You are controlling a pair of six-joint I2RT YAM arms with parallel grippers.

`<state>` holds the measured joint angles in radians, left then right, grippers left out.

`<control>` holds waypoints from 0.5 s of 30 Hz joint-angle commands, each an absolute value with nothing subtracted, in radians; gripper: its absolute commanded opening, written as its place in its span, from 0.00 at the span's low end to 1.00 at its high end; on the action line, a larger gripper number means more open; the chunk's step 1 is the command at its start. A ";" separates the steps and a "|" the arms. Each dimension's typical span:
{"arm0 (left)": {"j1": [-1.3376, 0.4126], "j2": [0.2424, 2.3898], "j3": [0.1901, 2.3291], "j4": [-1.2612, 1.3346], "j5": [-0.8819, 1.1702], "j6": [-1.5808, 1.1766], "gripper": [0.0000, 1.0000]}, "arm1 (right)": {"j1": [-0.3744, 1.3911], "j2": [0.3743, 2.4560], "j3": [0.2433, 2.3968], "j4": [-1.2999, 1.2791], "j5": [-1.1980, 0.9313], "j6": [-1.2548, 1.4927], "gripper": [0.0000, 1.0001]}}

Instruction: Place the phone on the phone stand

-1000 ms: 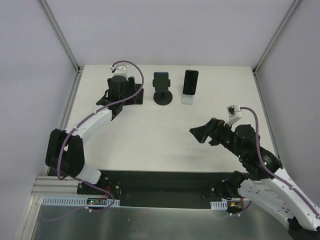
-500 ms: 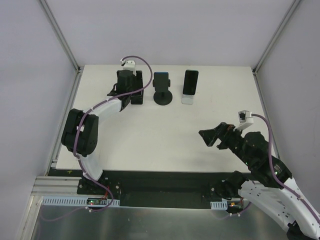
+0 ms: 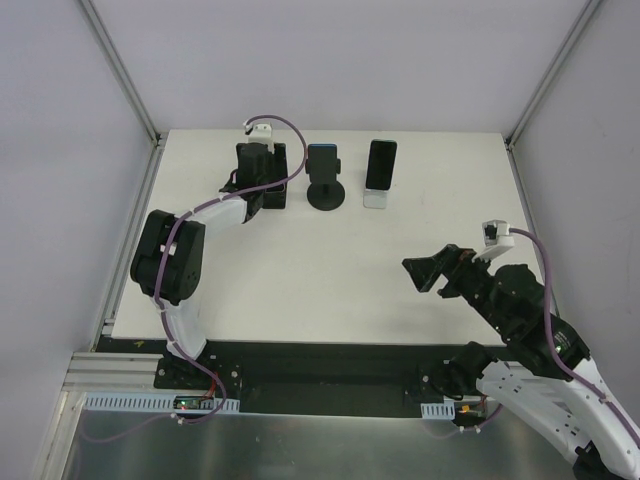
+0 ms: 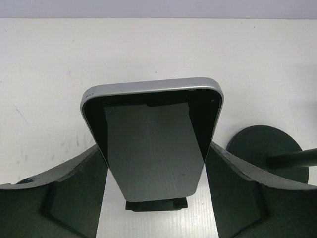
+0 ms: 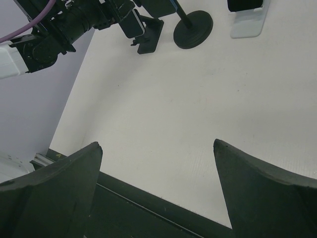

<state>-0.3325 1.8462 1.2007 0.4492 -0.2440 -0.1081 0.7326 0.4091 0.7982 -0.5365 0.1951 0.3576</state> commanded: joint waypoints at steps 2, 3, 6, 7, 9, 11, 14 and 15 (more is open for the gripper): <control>-0.330 1.842 1.187 0.566 -0.232 -0.095 0.00 | 0.729 0.382 0.808 -0.523 0.202 0.359 0.96; -0.330 1.844 1.183 0.566 -0.230 -0.095 0.00 | 0.730 0.380 0.808 -0.523 0.201 0.360 0.96; -0.330 1.845 1.161 0.580 -0.227 -0.098 0.00 | 0.729 0.373 0.804 -0.525 0.201 0.364 0.96; -0.330 1.845 1.158 0.580 -0.224 -0.100 0.00 | 0.730 0.371 0.799 -0.522 0.201 0.367 0.96; -0.330 1.845 1.151 0.580 -0.224 -0.100 0.00 | 0.729 0.371 0.796 -0.517 0.198 0.368 0.96; -0.330 1.845 1.144 0.580 -0.224 -0.098 0.00 | 0.730 0.371 0.792 -0.517 0.193 0.373 0.96; -0.330 1.850 1.141 0.581 -0.209 -0.098 0.00 | 0.729 0.368 0.781 -0.509 0.195 0.377 0.96; -0.330 1.850 1.140 0.580 -0.209 -0.100 0.00 | 0.729 0.367 0.778 -0.508 0.193 0.376 0.96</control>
<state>-0.3325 1.8519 1.1446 0.4980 -0.2375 -0.1070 0.7326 0.3790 0.7902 -0.5354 0.1944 0.3653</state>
